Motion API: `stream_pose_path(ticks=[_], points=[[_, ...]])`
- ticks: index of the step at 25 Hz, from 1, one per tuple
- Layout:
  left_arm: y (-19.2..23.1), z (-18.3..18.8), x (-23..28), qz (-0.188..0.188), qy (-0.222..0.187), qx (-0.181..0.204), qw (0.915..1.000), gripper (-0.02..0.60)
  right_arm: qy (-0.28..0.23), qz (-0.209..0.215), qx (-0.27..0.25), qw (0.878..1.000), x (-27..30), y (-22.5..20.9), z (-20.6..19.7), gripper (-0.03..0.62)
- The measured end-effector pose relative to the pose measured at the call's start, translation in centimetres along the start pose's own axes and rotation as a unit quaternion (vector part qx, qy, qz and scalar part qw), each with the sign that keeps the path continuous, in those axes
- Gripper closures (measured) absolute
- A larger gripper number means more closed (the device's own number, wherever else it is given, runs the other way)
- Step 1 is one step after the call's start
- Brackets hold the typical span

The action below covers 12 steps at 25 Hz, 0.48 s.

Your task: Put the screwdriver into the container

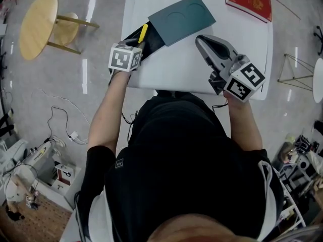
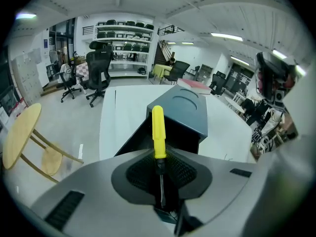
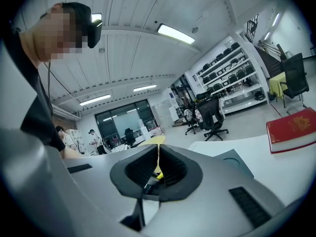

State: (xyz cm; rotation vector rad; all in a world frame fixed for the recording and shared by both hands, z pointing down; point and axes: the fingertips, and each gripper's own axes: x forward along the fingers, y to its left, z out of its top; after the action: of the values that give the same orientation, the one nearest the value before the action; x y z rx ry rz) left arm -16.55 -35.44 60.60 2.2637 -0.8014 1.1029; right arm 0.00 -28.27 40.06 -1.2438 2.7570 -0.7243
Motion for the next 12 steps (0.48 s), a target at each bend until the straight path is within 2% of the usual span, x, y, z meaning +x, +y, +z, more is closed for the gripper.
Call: stream_pose_path(ticks=[5,12], points=[[0.0,-0.5,1.1,-0.011,0.037,-0.004,0.9992,0.503,-0.003,-0.004,-0.001,1.0,-0.3,0.0,0.1,0.562],[0.1,-1.3,1.8,-0.004,0.071,0.013,0.9973,0.502,-0.011,0.005,-0.005,1.0,-0.3,0.2,0.6,0.562]])
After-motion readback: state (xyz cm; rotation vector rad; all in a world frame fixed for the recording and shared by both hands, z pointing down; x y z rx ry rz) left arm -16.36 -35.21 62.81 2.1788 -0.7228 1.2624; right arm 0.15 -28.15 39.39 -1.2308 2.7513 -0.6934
